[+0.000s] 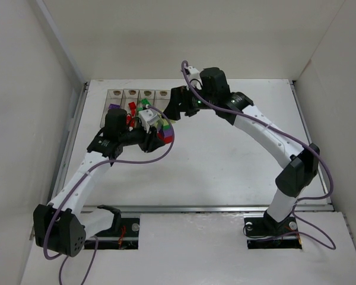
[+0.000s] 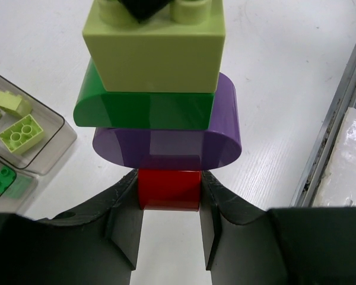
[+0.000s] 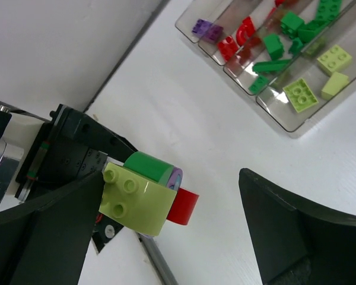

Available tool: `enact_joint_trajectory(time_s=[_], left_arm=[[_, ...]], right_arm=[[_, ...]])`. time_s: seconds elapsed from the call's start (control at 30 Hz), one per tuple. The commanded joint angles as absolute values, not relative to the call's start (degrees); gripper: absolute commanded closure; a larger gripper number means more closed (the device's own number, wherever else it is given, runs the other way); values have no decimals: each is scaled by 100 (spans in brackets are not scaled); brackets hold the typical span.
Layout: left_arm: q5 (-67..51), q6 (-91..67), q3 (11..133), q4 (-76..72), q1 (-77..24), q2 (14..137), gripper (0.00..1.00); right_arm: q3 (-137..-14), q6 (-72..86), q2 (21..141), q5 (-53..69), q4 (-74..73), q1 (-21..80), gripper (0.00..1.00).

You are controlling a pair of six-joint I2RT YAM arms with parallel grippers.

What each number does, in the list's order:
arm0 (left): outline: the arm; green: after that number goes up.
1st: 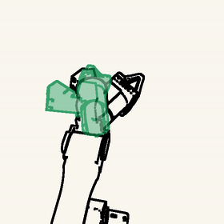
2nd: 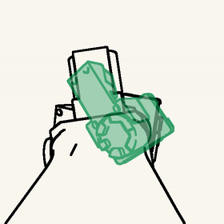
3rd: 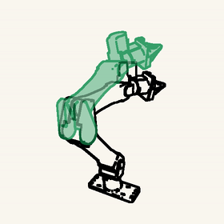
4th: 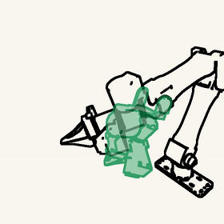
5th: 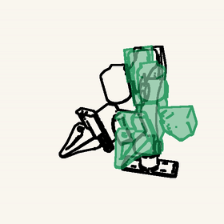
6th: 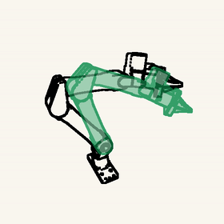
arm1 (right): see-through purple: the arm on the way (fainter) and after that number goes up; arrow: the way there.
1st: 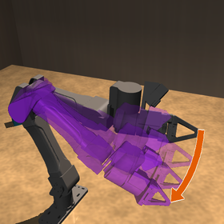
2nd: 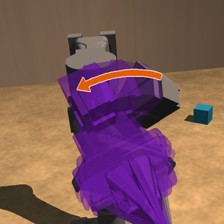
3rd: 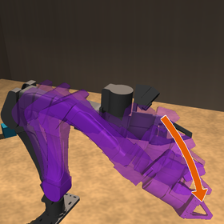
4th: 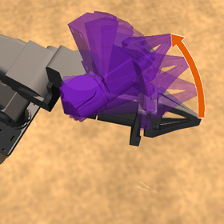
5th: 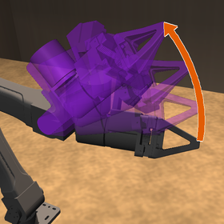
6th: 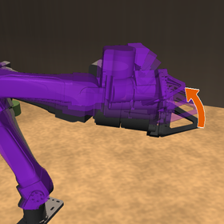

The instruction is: Sort the legos into containers by color

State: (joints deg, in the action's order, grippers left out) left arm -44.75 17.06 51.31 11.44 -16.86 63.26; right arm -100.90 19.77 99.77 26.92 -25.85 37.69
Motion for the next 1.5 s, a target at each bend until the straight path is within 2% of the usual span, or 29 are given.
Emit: enact_joint_trajectory(time_s=[0.0, 0.33, 0.67, 0.83, 1.03, 1.17, 1.2, 1.27, 1.33, 1.37, 1.47], left_arm=[[-4570, 1679, 5476, 861, -1661, 6258, 100], [-4167, 1679, 5370, 861, -1661, 6258, 100], [-4043, 1731, 5370, 967, -1661, 6258, 100], [-3990, 1731, 5370, 967, -1661, 6258, 100], [-4043, 1679, 5317, 967, -1661, 6258, 100], [-4043, 1679, 5317, 967, -1661, 6258, 100], [-4043, 1679, 5265, 967, -1661, 6258, 100], [-4043, 1679, 5265, 967, -1661, 6258, 100], [-3982, 1679, 5204, 967, -1661, 6258, 100], [-3981, 1679, 5203, 967, -1661, 6258, 100], [-3850, 1731, 4958, 1020, -1661, 6258, 100]], right_arm=[[-10371, 1775, 9993, 2083, -3076, 3867, 0], [-10424, 1723, 9993, 2514, -2962, 4095, 6], [-10679, 1723, 10116, 2514, -3067, 4148, 4], [-10617, 1723, 10221, 2566, -3015, 4201, 17], [-10863, 1723, 10327, 2514, -2954, 4201, 19], [-10916, 1723, 10327, 2514, -2953, 4201, 36], [-10916, 1723, 10327, 2514, -2953, 4201, 50], [-10916, 1775, 10327, 2514, -2901, 4201, 63], [-10916, 1775, 10327, 2514, -2900, 4201, 84], [-10916, 1775, 10327, 2461, -2900, 4201, 84], [-10977, 1837, 10275, 2304, -2777, 4201, 97]])
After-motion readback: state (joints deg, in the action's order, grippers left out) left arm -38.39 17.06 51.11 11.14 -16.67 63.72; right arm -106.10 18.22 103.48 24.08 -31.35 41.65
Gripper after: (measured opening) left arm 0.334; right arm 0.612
